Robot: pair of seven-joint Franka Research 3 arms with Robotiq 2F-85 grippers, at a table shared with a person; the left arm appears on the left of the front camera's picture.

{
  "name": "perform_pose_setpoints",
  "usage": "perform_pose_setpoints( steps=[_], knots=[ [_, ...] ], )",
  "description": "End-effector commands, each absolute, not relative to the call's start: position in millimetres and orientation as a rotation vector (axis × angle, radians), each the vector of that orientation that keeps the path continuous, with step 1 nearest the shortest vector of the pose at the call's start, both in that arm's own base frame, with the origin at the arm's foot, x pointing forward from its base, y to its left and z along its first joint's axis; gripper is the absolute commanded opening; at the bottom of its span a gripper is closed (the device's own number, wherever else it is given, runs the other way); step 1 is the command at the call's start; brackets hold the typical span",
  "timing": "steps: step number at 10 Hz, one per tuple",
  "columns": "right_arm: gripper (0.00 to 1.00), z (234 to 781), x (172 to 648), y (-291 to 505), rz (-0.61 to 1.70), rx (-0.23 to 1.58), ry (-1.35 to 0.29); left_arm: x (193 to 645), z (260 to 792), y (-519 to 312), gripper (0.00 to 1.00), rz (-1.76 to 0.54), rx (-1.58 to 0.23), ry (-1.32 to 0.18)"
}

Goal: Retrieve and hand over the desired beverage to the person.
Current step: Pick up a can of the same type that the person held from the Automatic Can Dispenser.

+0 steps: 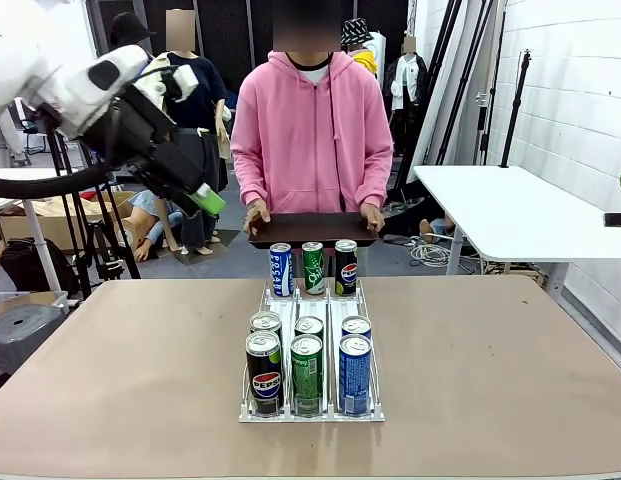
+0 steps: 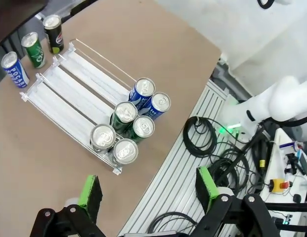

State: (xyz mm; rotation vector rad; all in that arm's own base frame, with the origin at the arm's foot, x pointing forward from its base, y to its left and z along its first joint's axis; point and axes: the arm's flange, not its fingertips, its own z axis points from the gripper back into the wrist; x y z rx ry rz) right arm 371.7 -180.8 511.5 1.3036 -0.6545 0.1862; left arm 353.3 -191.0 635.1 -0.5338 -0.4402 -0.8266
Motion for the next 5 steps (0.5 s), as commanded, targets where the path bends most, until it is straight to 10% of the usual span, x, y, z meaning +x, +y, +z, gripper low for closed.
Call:
perform_pose_setpoints(
  steps=[1, 5],
  knots=[
    [1.0, 511, 371, -181, 0.194, 1.317, -0.658, 358, 633, -214, 1.0, -0.835, -0.458, -0.419],
    [1.0, 511, 371, -181, 0.194, 1.317, -0.658, 362, 622, -268, 1.0, -0.887, -0.307, -0.37]
  ],
)
